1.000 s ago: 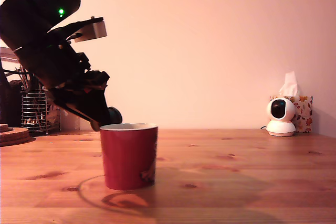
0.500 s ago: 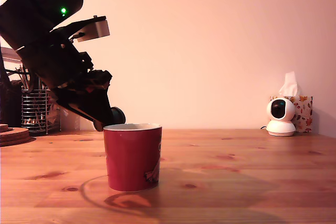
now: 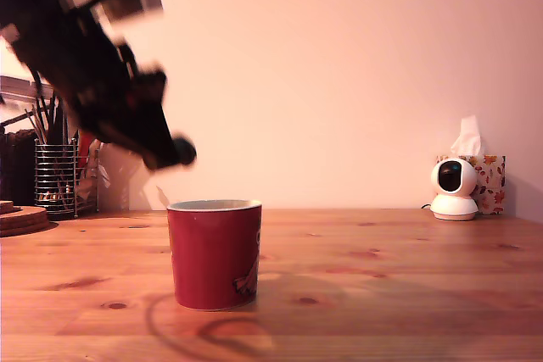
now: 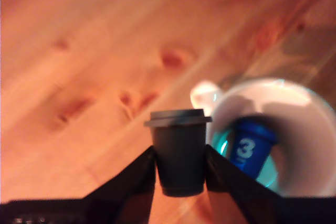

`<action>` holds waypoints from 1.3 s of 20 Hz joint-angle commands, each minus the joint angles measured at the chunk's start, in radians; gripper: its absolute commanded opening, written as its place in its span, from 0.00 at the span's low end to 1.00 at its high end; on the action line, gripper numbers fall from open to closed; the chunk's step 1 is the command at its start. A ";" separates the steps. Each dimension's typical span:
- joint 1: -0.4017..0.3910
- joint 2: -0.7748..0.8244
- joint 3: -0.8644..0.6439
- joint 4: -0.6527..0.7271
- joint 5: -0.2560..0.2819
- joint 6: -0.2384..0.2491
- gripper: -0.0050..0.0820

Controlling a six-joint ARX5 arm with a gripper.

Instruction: Pick up the coffee capsules on the table and drop them inside the coffee cup

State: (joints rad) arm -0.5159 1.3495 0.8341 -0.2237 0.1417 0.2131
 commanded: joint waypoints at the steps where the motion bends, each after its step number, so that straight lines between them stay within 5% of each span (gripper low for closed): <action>1: -0.004 -0.006 0.002 -0.014 0.027 0.003 0.26; 11: -0.055 0.003 0.002 -0.037 0.141 -0.004 0.26; 26: -0.109 0.117 0.002 0.034 0.138 0.001 0.26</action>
State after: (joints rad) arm -0.6220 1.4357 0.8341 -0.1997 0.2798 0.2123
